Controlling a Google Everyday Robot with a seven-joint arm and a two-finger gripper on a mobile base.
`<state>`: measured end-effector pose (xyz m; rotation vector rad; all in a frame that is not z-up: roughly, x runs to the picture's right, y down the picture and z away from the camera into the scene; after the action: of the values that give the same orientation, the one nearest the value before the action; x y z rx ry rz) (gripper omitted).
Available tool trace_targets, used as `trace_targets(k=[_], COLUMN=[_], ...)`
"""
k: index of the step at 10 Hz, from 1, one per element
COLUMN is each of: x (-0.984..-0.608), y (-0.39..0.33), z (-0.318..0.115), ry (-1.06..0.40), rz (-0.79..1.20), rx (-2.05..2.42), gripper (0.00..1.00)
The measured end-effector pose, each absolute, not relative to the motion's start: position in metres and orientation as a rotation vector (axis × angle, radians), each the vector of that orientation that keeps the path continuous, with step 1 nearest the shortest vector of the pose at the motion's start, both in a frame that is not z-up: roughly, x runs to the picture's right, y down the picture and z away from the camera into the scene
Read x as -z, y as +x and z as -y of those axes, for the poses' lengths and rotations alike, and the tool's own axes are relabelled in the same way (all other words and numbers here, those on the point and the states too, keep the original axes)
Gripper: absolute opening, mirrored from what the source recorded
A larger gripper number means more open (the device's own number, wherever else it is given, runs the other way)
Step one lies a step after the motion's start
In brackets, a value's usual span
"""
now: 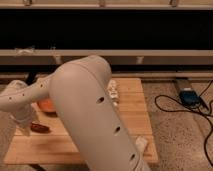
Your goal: Place the pepper on the white sponge
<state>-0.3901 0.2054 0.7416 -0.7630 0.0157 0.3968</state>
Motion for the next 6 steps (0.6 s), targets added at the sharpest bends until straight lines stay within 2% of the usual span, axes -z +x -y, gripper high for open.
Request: trace_targets(k=[6], x=[-0.762], y=[-0.406], z=[-0.226], ry=[-0.727], rz=[-0.070], rx=[-0.384], gripper=[0.80])
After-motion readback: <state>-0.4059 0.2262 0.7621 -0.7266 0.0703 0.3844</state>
